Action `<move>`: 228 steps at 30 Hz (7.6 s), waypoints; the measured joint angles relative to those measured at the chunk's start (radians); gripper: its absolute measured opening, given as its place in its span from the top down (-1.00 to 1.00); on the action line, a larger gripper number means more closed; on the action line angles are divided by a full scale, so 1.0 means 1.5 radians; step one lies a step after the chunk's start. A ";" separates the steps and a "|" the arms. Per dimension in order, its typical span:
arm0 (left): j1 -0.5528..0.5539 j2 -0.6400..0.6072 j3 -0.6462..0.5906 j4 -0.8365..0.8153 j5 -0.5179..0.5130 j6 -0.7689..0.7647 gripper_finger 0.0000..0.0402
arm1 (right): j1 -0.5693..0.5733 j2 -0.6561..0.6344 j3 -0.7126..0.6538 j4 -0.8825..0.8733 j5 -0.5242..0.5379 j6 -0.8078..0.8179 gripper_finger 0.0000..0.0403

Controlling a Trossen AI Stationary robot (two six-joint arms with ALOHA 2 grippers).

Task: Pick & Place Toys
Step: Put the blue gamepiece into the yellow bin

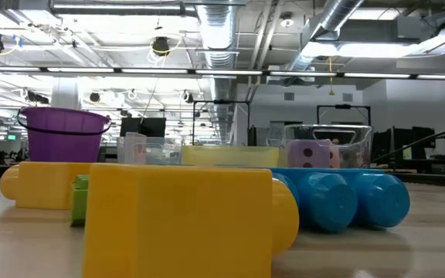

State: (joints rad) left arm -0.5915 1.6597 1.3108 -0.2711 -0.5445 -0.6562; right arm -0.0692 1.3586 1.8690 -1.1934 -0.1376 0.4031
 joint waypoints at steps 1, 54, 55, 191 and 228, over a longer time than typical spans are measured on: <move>-0.006 0.014 0.009 0.000 -0.004 0.000 -0.80 | 0.004 0.000 0.000 0.000 -0.008 0.000 -0.24; 0.007 0.313 0.133 -0.060 0.153 0.047 -0.79 | 0.112 0.000 0.000 0.018 -0.026 0.023 -0.24; 0.007 0.313 0.133 -0.063 0.153 0.046 -0.79 | 0.112 0.000 0.000 0.018 -0.026 0.023 -0.24; 0.381 0.144 0.132 -0.002 -0.071 -0.314 0.38 | 0.252 -0.067 0.000 0.013 0.096 0.081 -0.24; 0.626 0.265 0.131 0.056 0.114 -0.356 0.38 | 0.203 -0.067 0.000 0.068 0.092 0.080 -0.24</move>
State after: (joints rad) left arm 0.3479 2.0565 1.5078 -0.1869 -0.3728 -1.1900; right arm 0.2359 1.2583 1.8690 -1.0912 0.0006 0.5236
